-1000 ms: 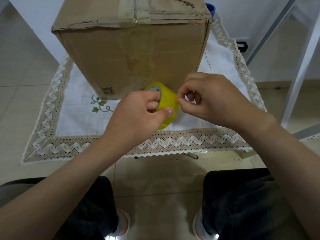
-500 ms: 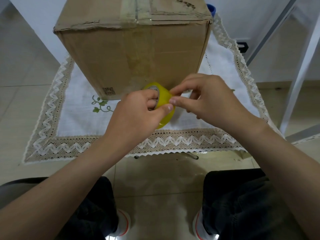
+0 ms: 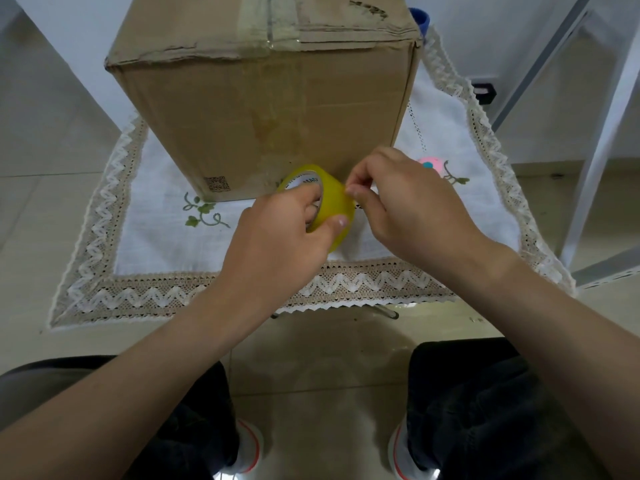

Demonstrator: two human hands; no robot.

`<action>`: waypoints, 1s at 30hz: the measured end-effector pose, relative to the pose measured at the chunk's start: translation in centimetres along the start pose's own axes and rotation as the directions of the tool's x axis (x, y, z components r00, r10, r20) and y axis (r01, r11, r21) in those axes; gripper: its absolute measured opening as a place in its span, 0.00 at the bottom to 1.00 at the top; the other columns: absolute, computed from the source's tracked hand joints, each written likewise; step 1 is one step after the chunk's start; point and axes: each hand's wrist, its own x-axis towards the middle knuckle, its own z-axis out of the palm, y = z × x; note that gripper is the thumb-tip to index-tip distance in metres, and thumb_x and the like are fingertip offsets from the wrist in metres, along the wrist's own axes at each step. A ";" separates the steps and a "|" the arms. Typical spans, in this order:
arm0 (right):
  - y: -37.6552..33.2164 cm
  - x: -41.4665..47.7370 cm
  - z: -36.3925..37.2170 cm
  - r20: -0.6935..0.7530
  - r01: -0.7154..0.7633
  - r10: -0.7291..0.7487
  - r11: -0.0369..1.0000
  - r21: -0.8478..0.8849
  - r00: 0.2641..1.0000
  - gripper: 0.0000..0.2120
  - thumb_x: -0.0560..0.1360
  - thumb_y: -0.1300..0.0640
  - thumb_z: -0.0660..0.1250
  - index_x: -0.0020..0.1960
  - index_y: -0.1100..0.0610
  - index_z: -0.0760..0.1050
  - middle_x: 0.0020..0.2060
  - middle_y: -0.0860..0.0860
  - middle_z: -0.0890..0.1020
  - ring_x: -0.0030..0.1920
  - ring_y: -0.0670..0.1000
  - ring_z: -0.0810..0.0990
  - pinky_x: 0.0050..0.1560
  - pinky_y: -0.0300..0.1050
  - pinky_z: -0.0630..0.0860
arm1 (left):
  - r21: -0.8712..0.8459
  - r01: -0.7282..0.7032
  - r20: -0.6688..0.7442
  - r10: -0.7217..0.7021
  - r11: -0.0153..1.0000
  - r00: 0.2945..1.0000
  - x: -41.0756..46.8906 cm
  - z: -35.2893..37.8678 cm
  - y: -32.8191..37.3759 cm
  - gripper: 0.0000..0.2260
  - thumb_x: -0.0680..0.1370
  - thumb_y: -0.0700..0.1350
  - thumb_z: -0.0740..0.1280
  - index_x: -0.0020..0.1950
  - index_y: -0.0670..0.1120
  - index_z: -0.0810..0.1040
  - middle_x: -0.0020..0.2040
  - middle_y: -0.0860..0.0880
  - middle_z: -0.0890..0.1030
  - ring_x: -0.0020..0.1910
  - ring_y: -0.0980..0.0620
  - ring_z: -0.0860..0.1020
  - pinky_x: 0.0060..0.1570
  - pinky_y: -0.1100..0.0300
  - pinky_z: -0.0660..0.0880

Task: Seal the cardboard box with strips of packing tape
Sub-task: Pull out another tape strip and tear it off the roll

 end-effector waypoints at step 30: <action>0.1 0.1 0.3 -0.093 -0.067 0.099 0.954 0.293 0.991 0.06 0.78 0.58 0.71 0.44 0.49 0.81 0.43 0.43 0.80 0.34 0.35 0.75 0.39 0.31 0.68 | -0.001 -0.023 -0.009 0.023 1.000 1.000 -0.3 -0.1 0.3 0.17 0.77 0.58 0.66 0.48 0.44 0.80 0.31 0.42 0.79 0.34 0.40 0.78 0.38 0.42 0.77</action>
